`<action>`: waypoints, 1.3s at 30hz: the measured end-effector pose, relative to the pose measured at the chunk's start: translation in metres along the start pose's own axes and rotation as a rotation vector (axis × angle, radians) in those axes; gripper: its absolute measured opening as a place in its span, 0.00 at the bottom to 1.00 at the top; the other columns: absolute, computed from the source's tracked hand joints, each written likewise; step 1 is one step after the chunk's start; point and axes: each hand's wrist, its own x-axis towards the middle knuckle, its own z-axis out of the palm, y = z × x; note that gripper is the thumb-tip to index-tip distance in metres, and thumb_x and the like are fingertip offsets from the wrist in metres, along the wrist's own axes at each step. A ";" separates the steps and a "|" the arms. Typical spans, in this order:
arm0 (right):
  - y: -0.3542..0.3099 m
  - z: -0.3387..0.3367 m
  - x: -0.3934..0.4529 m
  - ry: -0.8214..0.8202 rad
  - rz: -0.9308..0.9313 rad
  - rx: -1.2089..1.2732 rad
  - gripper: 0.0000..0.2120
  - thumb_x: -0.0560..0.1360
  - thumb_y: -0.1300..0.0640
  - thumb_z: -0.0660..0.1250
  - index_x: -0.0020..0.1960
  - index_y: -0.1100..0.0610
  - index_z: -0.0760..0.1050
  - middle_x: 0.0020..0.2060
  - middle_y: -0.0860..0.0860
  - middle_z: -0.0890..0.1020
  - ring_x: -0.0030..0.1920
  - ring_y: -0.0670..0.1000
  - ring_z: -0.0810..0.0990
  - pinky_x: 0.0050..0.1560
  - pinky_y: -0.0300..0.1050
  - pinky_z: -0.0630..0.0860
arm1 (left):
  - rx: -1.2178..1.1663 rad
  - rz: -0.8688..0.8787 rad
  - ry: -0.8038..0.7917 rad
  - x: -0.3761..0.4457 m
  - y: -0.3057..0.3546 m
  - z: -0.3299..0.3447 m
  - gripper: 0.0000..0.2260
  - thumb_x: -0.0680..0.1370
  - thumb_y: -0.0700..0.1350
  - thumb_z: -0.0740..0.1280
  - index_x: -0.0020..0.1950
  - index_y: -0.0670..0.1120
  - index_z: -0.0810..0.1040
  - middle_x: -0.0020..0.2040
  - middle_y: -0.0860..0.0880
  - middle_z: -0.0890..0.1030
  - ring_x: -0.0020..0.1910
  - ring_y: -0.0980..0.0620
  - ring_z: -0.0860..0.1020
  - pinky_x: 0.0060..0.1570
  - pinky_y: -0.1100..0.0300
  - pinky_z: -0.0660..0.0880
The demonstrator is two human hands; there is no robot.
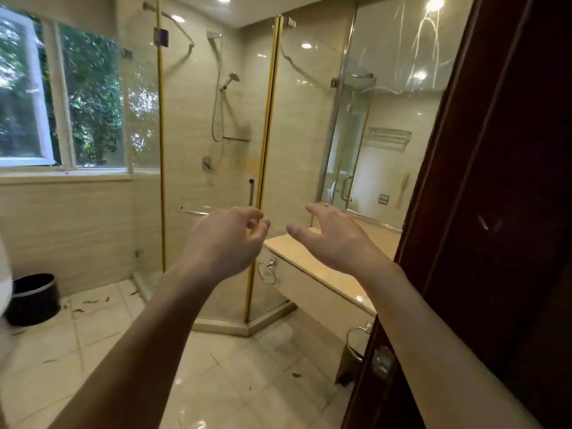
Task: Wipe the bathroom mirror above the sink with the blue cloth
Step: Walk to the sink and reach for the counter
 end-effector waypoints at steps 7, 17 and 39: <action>0.009 0.063 0.108 0.019 0.112 0.035 0.30 0.78 0.39 0.60 0.75 0.52 0.62 0.71 0.53 0.70 0.70 0.55 0.67 0.66 0.52 0.67 | 0.032 -0.025 -0.023 0.087 -0.081 0.018 0.18 0.80 0.53 0.63 0.69 0.51 0.75 0.63 0.49 0.81 0.63 0.48 0.77 0.61 0.51 0.73; 0.061 0.119 0.231 -0.023 0.124 0.178 0.27 0.78 0.42 0.63 0.73 0.51 0.66 0.66 0.53 0.75 0.65 0.54 0.73 0.60 0.48 0.68 | -0.048 0.001 -0.122 0.209 -0.144 0.090 0.20 0.79 0.56 0.63 0.70 0.52 0.73 0.64 0.52 0.78 0.65 0.51 0.74 0.63 0.51 0.73; 0.317 0.168 0.528 0.239 0.622 0.109 0.28 0.78 0.41 0.63 0.74 0.49 0.63 0.68 0.51 0.72 0.68 0.53 0.70 0.66 0.54 0.70 | -0.266 0.318 -0.445 0.607 -0.143 0.404 0.28 0.76 0.63 0.62 0.75 0.54 0.67 0.62 0.52 0.80 0.62 0.48 0.77 0.61 0.47 0.74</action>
